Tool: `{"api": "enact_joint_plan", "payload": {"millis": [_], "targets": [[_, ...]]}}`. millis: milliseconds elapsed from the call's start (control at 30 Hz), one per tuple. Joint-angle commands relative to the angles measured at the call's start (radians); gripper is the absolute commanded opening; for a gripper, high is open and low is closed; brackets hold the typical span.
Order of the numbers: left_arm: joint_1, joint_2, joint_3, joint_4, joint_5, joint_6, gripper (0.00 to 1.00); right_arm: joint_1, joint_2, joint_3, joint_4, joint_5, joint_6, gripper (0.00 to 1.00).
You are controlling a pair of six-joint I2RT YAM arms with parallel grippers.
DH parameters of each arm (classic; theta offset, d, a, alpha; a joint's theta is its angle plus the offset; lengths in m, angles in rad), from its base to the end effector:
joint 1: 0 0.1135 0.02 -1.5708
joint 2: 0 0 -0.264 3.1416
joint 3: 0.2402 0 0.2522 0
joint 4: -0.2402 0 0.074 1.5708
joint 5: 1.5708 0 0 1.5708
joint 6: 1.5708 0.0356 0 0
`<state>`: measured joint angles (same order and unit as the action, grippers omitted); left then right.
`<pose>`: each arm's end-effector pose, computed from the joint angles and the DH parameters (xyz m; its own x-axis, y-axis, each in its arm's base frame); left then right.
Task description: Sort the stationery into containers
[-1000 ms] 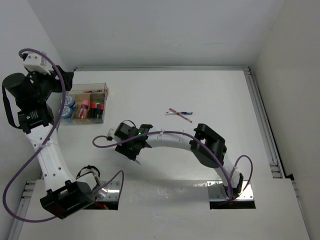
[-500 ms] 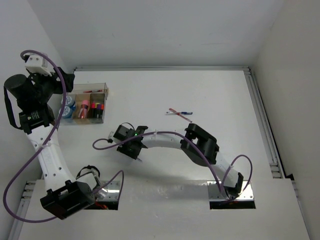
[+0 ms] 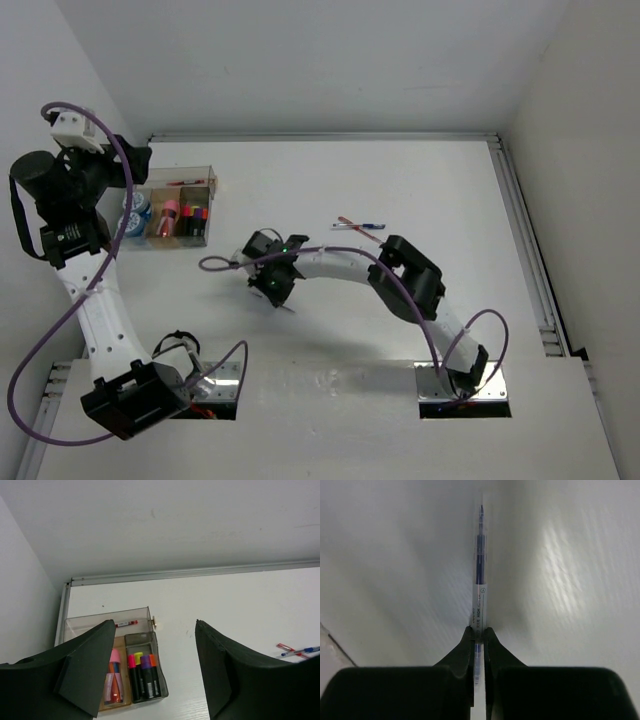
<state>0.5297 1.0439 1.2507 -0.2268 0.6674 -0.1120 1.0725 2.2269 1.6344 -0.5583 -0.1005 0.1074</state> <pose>0.1981 0.0904 0.4487 -0.0325 -0.1207 -0.9922 0.1344 0.9831 -0.1240 0.2178 0.4079 0.1358 -0.5297 -0.7503 -0.3956 -0.8416 0.5230 0.1348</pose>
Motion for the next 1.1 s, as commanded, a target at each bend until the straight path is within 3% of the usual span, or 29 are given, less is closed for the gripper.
{"api": "enact_joint_plan", "payload": {"millis": [0, 133, 233, 400, 500, 667, 900, 1067], "targets": [[0.006, -0.033, -0.04, 0.116, 0.06, -0.069, 0.71, -0.147, -0.154, -0.022, -0.064, -0.216, 0.11, 0.0], [0.006, -0.035, -0.068, 0.161, 0.118, -0.149, 0.71, -0.351, -0.308, -0.053, -0.051, -0.589, 0.213, 0.0], [0.006, -0.051, -0.1, 0.208, 0.179, -0.216, 0.71, -0.468, -0.442, -0.105, 0.01, -0.727, 0.241, 0.0], [-0.04, -0.076, -0.149, 0.346, 0.279, -0.386, 0.69, -0.595, -0.634, -0.206, 0.139, -0.834, 0.273, 0.0], [-0.086, -0.088, -0.201, 0.476, 0.359, -0.547, 0.66, -0.628, -0.755, -0.276, 0.292, -0.866, 0.299, 0.0], [-0.232, -0.128, -0.306, 0.711, 0.371, -0.79, 0.63, -0.64, -0.921, -0.482, 0.798, -0.845, 0.538, 0.0], [-0.407, -0.119, -0.202, 0.541, 0.383, -0.684, 0.62, -0.623, -0.912, -0.521, 1.053, -0.737, 0.721, 0.0], [-0.47, -0.087, -0.211, 0.549, 0.374, -0.675, 0.63, -0.554, -0.845, -0.469, 1.115, -0.671, 0.769, 0.0]]}}
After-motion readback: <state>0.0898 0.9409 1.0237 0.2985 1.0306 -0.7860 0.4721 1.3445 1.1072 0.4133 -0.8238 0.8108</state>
